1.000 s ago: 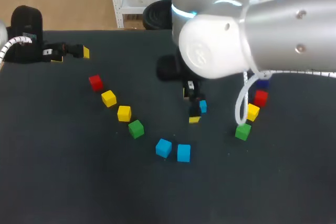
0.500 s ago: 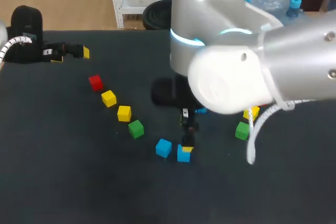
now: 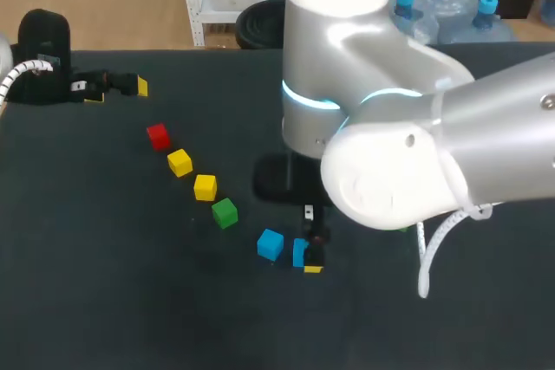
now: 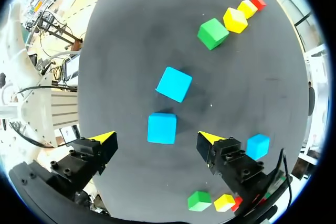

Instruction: Place the blue cubes, place green cubes on the blue cubes, place the yellow cubes on the green cubes, then place the red cubes on the yellow cubes, and place purple cube on the red cubes.

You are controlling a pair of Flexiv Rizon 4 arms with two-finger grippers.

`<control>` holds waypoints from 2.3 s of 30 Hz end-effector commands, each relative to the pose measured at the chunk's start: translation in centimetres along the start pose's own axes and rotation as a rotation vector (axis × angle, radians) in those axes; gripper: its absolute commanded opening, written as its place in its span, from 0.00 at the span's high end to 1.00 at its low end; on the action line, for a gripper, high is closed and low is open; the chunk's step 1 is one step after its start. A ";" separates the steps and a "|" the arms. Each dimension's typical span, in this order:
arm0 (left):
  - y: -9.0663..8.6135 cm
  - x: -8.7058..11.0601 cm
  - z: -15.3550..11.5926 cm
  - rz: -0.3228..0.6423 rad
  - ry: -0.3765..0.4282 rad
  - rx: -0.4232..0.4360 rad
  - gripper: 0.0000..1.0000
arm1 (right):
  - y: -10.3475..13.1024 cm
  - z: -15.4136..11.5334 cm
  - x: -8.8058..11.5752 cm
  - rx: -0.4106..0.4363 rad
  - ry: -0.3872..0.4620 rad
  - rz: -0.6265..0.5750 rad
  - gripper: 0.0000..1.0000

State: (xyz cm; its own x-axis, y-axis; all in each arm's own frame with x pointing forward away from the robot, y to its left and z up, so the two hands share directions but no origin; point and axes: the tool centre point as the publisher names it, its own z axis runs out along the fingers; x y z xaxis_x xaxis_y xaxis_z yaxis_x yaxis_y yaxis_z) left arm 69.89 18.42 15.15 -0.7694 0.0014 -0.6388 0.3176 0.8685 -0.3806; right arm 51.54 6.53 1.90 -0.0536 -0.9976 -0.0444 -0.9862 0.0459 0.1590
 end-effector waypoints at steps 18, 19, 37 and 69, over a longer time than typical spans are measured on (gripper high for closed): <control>0.2 0.1 0.0 0.001 -0.004 0.006 0.00 | -0.9 2.4 -1.1 -0.010 0.051 -0.053 1.00; 0.2 0.1 0.0 0.001 -0.004 0.006 0.00 | -0.9 2.3 -1.2 -0.007 0.054 -0.056 1.00; 0.2 0.1 0.0 0.001 -0.004 0.006 0.00 | -4.1 -1.3 -0.6 0.082 0.071 -0.124 1.00; 0.2 0.1 0.0 0.001 -0.004 0.006 0.00 | -10.6 -3.0 -0.2 0.136 0.035 -0.150 1.00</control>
State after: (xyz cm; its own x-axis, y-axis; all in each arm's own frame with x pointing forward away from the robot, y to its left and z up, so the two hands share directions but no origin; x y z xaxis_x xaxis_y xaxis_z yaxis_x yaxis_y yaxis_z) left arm 69.89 18.42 15.15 -0.7694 0.0013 -0.6388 0.3175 0.8685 -0.3806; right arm 62.20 6.38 3.21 0.0972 -0.9951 -0.0176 -0.9951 -0.0975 0.0136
